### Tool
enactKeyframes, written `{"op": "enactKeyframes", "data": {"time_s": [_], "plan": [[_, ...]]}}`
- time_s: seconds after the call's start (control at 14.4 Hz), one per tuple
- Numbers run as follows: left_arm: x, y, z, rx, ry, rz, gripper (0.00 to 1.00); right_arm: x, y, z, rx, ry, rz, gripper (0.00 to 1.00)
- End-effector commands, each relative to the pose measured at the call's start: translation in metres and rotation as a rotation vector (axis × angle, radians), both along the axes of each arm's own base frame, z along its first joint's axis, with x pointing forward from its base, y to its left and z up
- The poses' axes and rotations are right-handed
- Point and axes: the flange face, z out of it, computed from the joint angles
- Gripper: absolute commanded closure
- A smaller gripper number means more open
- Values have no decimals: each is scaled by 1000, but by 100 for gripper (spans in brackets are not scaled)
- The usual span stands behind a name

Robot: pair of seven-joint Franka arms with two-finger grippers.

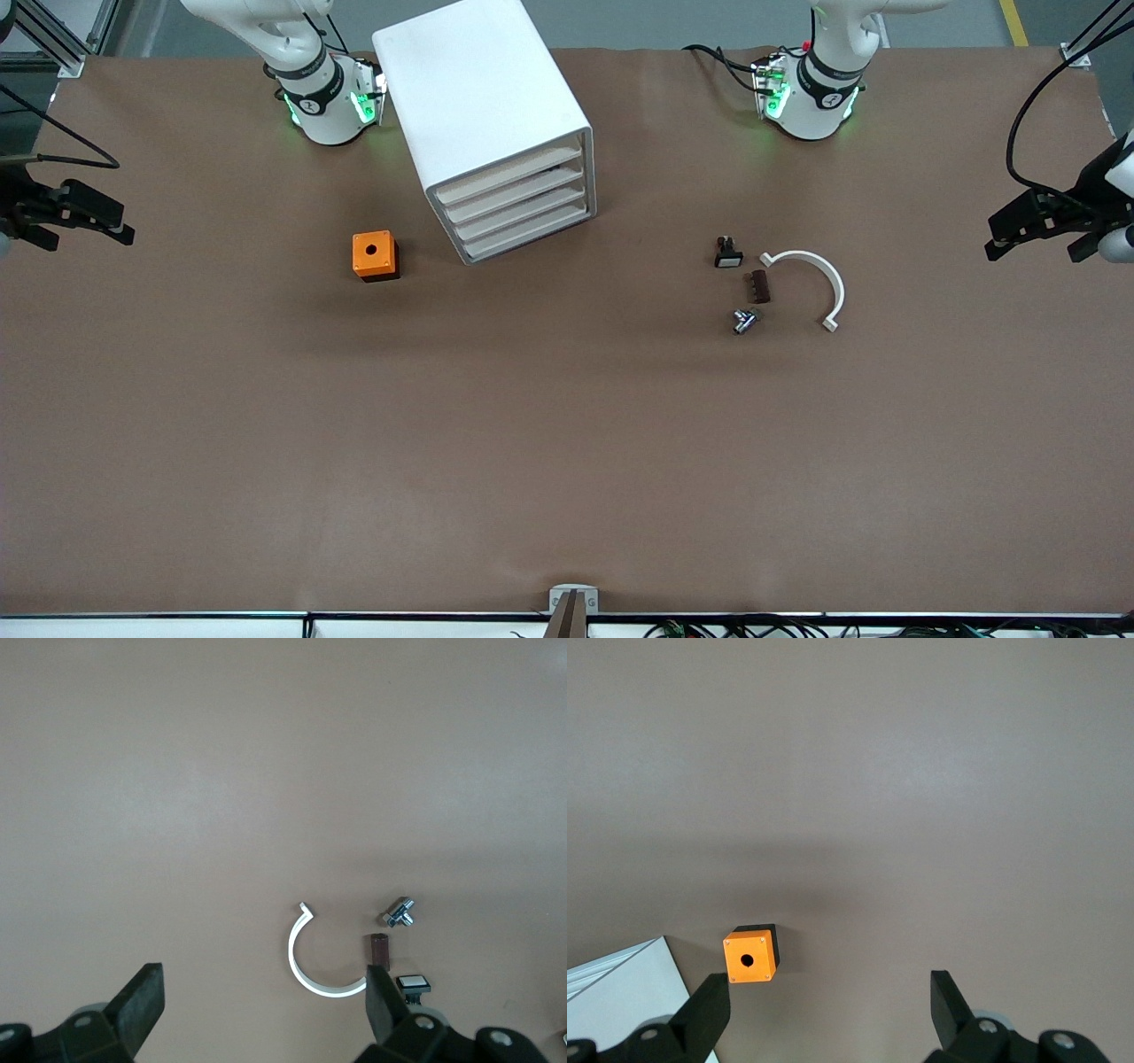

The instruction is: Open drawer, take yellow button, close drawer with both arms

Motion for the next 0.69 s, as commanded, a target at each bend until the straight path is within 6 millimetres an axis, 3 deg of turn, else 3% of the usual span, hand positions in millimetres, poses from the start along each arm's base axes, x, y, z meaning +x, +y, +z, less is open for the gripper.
{"op": "enactKeyframes", "data": {"time_s": [0.0,0.35,0.62], "plan": [[1,1,2,-8,7,14,0,-8,1,19,12,-27,3,0],[4,4,-1,-8,13,17,0,-9,-2,19,5,-24,-2,0],[7,14,-20,-8,82,25,0,-9,-2,18,5,-22,1,0]]}}
